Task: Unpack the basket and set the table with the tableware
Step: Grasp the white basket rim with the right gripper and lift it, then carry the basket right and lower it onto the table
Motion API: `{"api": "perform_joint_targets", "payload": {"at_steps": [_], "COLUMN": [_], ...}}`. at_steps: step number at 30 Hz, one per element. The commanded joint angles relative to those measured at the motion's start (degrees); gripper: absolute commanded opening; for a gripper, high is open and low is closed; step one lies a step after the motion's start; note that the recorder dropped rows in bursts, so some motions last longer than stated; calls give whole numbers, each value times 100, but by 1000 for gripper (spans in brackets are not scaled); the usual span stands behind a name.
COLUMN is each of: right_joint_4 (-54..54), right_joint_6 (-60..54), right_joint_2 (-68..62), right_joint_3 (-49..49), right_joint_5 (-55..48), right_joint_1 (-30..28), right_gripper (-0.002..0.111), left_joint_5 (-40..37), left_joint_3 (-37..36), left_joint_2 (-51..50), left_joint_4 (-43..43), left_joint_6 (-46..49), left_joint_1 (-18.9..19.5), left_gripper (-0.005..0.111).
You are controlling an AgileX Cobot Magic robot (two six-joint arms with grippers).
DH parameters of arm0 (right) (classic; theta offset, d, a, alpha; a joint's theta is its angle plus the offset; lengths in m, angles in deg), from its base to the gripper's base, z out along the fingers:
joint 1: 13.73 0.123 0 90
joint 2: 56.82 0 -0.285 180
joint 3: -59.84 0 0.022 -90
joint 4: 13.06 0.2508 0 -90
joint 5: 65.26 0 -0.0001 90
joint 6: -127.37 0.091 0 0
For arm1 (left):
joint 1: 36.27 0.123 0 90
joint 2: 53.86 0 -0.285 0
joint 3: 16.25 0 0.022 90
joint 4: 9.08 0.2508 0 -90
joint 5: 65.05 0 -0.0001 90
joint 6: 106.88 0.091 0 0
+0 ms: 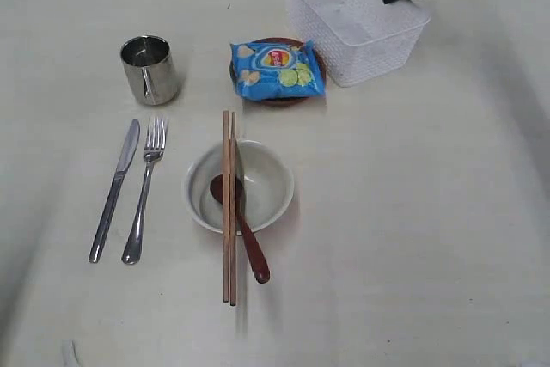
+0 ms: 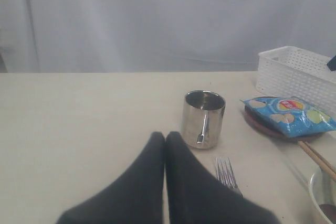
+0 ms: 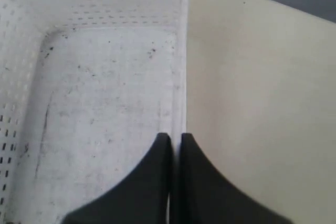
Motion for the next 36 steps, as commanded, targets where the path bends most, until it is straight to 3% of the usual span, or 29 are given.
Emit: {"api": "perform_joint_targets", "payload": {"at_steps": [1,7,12,14,20,26,36], "right_joint_4": [-714,-1594,-3442,-3722,-3070,-2584,-1652], "right_joint_6": [1242,2273,2693,2814,3044,3123,2934], "right_joint_2": [-136,-48,358,555,1079,1208,1686], "right_joint_3": [43,-286,-445,-445,-358,501,2438], "right_joint_5": [280,250,-478,-697,-1387,-1534,-848], "right_joint_1": [412,444,432,360,-221,-589,-547], "right_gripper": [-1,-1,-1,-1,-1,-1,-1], "left_joint_5": [36,36,36,36,36,36,36], "left_joint_3": [-16,-16,-16,-16,-16,-16,-16], "left_joint_2": [21,21,21,21,21,21,21], "left_joint_4": [-30,-4,-4,-4,-4,-4,-4], "left_joint_6": [2,2,2,2,2,2,2], "left_joint_1": [-6,-6,-6,-6,-6,-6,-6], "left_gripper": [0,0,0,0,0,0,0]}}
